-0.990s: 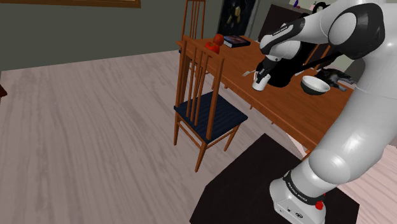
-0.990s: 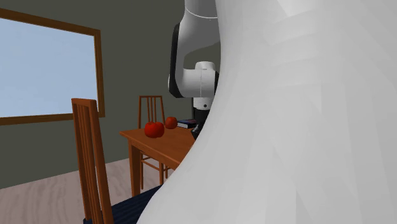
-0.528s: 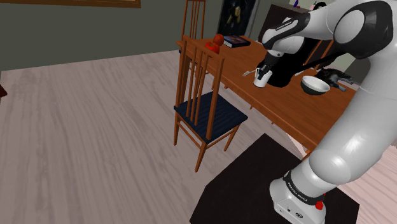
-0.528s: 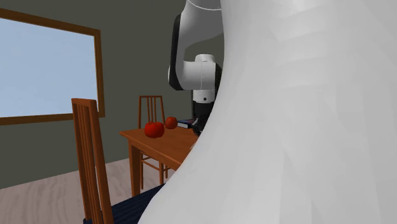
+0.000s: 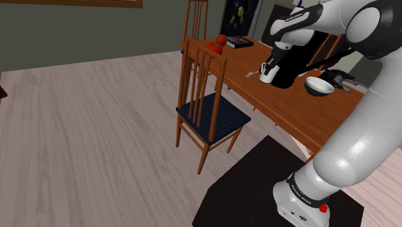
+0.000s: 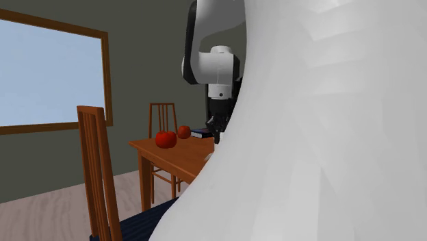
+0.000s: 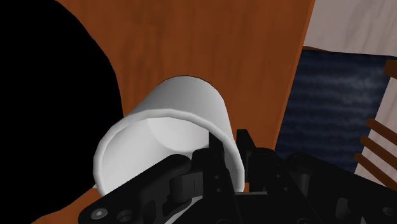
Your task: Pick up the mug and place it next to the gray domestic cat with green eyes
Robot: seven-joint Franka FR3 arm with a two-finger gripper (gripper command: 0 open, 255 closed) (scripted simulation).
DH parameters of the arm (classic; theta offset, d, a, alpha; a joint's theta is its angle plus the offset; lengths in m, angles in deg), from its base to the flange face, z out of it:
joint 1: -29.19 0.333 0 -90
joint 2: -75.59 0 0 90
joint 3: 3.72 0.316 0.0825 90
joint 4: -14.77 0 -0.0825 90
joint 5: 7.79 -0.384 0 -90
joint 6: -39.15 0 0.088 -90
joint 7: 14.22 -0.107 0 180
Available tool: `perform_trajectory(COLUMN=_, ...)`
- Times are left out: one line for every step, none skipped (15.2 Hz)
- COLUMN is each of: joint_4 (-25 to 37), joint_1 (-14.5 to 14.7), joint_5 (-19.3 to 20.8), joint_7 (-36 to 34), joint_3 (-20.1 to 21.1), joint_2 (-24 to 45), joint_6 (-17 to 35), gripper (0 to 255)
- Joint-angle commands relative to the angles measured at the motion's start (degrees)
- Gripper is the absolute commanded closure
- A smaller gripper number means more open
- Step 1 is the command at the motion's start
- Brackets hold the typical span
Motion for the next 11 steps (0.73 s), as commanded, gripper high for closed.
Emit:
perform_trajectory(joint_4=0.84, joint_1=0.19, joint_5=0.53, joint_7=-0.49, joint_3=-0.08, joint_2=-0.73, joint_6=-1.47, gripper=255)
perform_trajectory(joint_4=1.30, joint_1=0.23, joint_5=0.73, joint_7=-0.62, joint_3=-0.12, joint_2=-1.01, joint_6=-2.17, gripper=255)
perform_trajectory(joint_4=1.77, joint_1=0.27, joint_5=0.91, joint_7=-0.75, joint_3=-0.16, joint_2=-1.27, joint_6=-2.87, gripper=255)
perform_trajectory(joint_4=2.25, joint_1=0.30, joint_5=1.09, joint_7=-0.87, joint_3=-0.20, joint_2=-1.53, joint_6=-3.58, gripper=255)
perform_trajectory(joint_4=2.75, joint_1=0.33, joint_5=1.26, joint_7=-0.99, joint_3=-0.23, joint_2=-1.77, joint_6=-4.28, gripper=255)
perform_trajectory(joint_4=3.26, joint_1=0.35, joint_5=1.42, joint_7=-1.10, joint_3=-0.26, joint_2=-2.00, joint_6=-4.99, gripper=255)
perform_trajectory(joint_4=3.79, joint_1=0.37, joint_5=1.57, joint_7=-1.21, joint_3=-0.29, joint_2=-2.22, joint_6=-5.71, gripper=255)
perform_trajectory(joint_4=4.33, joint_1=0.39, joint_5=1.71, joint_7=-1.31, joint_3=-0.32, joint_2=-2.42, joint_6=-6.43, gripper=255)
perform_trajectory(joint_4=4.88, joint_1=0.41, joint_5=1.84, joint_7=-1.41, joint_3=-0.34, joint_2=-2.62, joint_6=-7.15, gripper=255)
perform_trajectory(joint_4=5.45, joint_1=0.43, joint_5=1.96, joint_7=-1.49, joint_3=-0.36, joint_2=-2.80, joint_6=-7.87, gripper=255)
perform_trajectory(joint_4=6.03, joint_1=0.44, joint_5=2.08, joint_7=-1.58, joint_3=-0.39, joint_2=-2.96, joint_6=-8.59, gripper=255)
